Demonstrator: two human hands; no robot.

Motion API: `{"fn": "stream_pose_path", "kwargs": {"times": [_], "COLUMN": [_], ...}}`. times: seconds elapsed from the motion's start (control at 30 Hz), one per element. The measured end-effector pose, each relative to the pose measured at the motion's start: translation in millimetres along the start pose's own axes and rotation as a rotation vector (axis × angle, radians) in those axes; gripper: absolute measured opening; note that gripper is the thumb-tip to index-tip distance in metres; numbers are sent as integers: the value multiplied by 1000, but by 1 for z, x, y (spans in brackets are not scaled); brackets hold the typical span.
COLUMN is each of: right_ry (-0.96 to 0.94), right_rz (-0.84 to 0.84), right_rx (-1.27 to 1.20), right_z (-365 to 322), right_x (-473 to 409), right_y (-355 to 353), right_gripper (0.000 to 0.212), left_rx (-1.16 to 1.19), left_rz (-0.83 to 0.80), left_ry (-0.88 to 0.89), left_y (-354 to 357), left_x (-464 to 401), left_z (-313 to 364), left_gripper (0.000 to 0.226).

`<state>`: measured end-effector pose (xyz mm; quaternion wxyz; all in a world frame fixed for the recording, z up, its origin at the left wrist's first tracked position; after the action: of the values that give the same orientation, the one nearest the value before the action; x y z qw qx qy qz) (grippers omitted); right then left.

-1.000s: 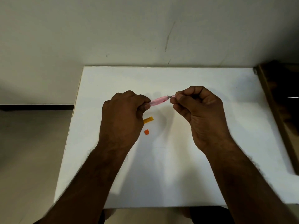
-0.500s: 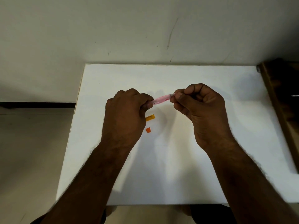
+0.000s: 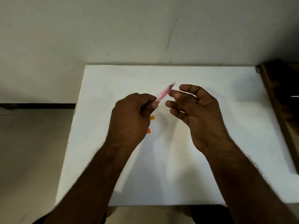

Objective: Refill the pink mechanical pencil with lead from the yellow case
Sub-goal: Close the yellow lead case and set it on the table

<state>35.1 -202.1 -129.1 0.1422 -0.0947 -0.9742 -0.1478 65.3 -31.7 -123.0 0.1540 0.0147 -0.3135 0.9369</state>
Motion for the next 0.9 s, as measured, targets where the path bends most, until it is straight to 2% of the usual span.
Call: {"fn": "stream_pose_path", "kwargs": {"times": [0.13,0.27,0.37,0.5,0.67,0.77,0.9], "right_ry": [37,5,10,15,17,43,25], "right_rz": [-85,-45,-7,76,110,107,86], "right_rx": [165,321,358,458,1036,1150,1249], "right_z": [4,5,7,10,15,22,23], "right_x": [1,1,1,-2,-4,-5,-5], "right_y": [6,6,5,-2,-12,-14,-11], "right_gripper": [17,12,13,18,19,15,13], "left_rx": [186,233,211,175,39,-46,-111], "left_rz": [-42,-100,-118,-90,68,103,65], "left_ry": [-73,-95,-91,-78,-141,-173,-188], "left_y": [5,11,16,13,-13,-23,-21], "left_x": [-1,-2,-2,0,-4,-4,-3], "left_z": [-1,0,1,-1,-15,-23,-28], "left_gripper": [13,20,28,27,14,12,8]}}
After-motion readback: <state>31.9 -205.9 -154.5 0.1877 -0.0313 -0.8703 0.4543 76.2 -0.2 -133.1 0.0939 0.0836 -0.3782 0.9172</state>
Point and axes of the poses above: each hand's wrist, its own x-axis away from the middle knuckle, its own y-axis out of the palm, z = x × y, the point moved 4 cm from there along -x, towards the middle knuckle, and after that the axes turned 10 degrees about -z, right-handed, at the moved point
